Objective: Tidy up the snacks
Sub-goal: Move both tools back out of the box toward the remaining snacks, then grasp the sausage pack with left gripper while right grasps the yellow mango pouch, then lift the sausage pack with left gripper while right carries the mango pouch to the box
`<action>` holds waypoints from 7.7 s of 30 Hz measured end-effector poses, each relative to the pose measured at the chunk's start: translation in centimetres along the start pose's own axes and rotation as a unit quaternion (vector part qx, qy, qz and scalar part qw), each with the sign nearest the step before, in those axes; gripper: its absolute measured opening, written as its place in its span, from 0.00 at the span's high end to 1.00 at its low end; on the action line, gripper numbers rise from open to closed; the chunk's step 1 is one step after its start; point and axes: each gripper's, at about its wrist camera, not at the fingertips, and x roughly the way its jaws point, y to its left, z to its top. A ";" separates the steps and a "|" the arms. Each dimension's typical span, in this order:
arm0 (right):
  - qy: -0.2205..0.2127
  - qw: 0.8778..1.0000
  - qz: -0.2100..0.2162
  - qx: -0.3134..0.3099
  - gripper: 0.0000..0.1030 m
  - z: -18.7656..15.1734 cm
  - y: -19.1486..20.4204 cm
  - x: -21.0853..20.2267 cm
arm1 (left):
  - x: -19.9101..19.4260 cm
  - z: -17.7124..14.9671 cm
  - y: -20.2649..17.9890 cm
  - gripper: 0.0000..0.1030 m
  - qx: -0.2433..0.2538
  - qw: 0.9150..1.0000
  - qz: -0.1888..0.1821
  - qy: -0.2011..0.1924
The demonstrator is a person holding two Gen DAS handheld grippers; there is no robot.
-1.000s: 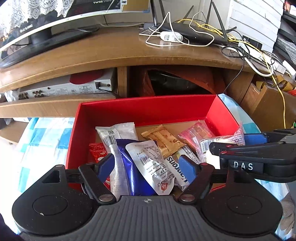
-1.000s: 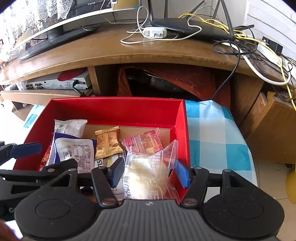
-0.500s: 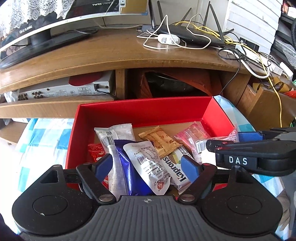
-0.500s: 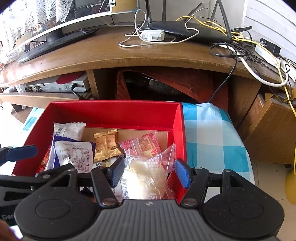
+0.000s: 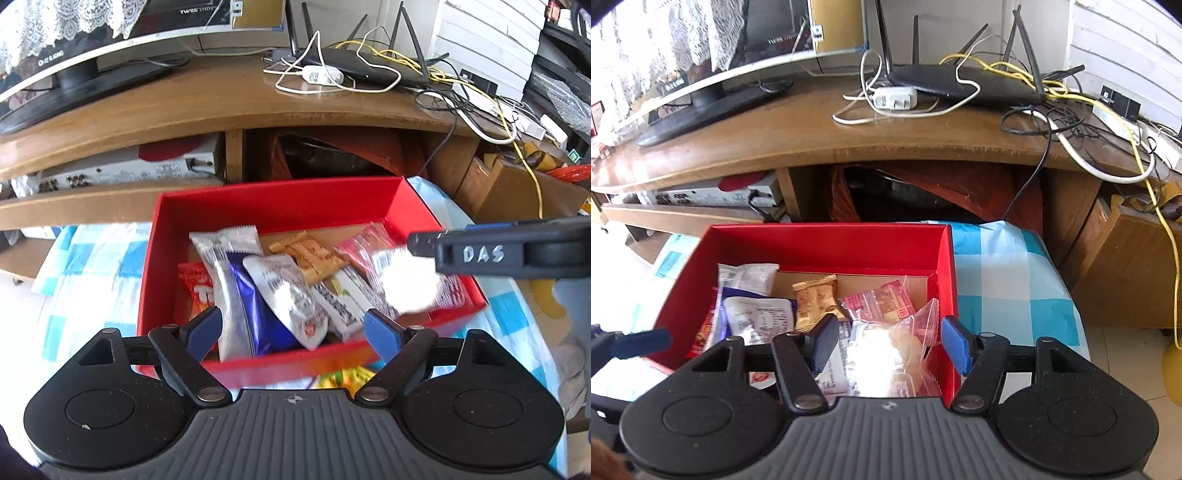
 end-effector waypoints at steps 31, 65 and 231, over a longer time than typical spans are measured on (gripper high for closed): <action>0.156 0.972 0.064 0.161 0.26 -10.0 5.4 0.8 | -4.6 -6.6 9.4 0.11 -0.129 0.991 -0.011 0.021; 0.216 0.973 -0.002 -0.080 0.26 -14.8 4.4 -1.0 | -5.2 -11.4 8.5 0.08 -0.197 0.971 -0.101 0.091; 0.150 0.978 0.105 -0.101 0.39 -13.9 2.7 -3.8 | -5.1 -10.8 1.1 0.27 0.032 0.993 -0.070 0.088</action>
